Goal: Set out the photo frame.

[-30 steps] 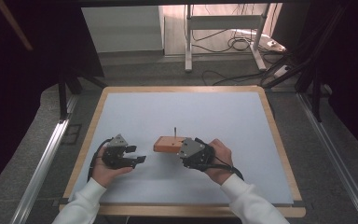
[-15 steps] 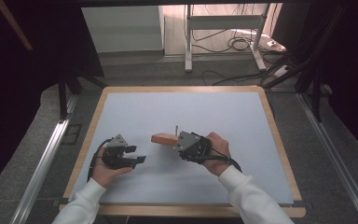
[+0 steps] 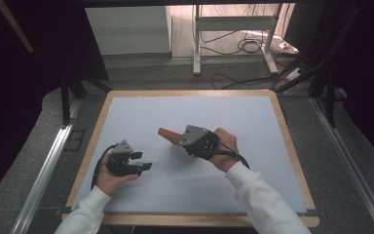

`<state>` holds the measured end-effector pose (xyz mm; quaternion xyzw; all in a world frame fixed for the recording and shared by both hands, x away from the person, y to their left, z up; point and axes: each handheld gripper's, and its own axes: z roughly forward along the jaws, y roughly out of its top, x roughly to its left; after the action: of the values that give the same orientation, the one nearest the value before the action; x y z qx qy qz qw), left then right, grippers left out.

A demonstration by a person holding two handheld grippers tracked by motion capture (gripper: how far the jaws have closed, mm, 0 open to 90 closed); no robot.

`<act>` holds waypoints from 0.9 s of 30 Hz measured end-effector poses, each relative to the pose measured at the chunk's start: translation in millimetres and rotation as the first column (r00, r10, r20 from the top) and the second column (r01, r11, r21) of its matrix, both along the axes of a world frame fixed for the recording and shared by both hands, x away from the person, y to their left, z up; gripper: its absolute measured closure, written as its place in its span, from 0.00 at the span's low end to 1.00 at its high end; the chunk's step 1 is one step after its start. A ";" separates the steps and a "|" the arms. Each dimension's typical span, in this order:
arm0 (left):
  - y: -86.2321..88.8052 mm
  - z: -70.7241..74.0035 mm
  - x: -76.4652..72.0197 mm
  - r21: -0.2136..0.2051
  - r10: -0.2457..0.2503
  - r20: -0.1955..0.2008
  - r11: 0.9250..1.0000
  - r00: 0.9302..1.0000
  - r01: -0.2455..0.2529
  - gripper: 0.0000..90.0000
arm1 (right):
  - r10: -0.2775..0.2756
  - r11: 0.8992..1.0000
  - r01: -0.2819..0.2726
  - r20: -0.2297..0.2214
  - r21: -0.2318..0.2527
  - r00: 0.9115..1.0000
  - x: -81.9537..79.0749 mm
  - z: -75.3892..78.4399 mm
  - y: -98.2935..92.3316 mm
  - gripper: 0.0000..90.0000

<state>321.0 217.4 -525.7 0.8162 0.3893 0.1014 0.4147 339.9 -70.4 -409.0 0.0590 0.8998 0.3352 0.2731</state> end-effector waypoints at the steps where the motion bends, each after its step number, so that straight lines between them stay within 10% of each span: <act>1: 0.0 0.0 0.0 0.000 0.000 0.000 1.000 1.000 0.000 0.39 | 0.000 1.000 0.000 0.000 0.000 1.000 0.0 0.0 0.0 0.77; 17: -0.4 -0.2 -0.1 0.000 -0.001 0.001 1.000 1.000 0.001 0.39 | 0.146 0.984 -0.129 -0.138 0.124 0.980 -32.9 10.3 -15.7 0.77; 27: -0.7 -0.1 -0.3 -0.004 0.001 -0.003 1.000 1.000 -0.001 0.39 | 0.072 0.989 -0.049 -0.158 0.142 0.985 -9.9 9.0 -27.8 0.76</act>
<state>320.8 216.6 -525.8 0.8154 0.3905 0.0997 0.4156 330.0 -98.2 -399.9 0.0775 0.8952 0.3987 0.1835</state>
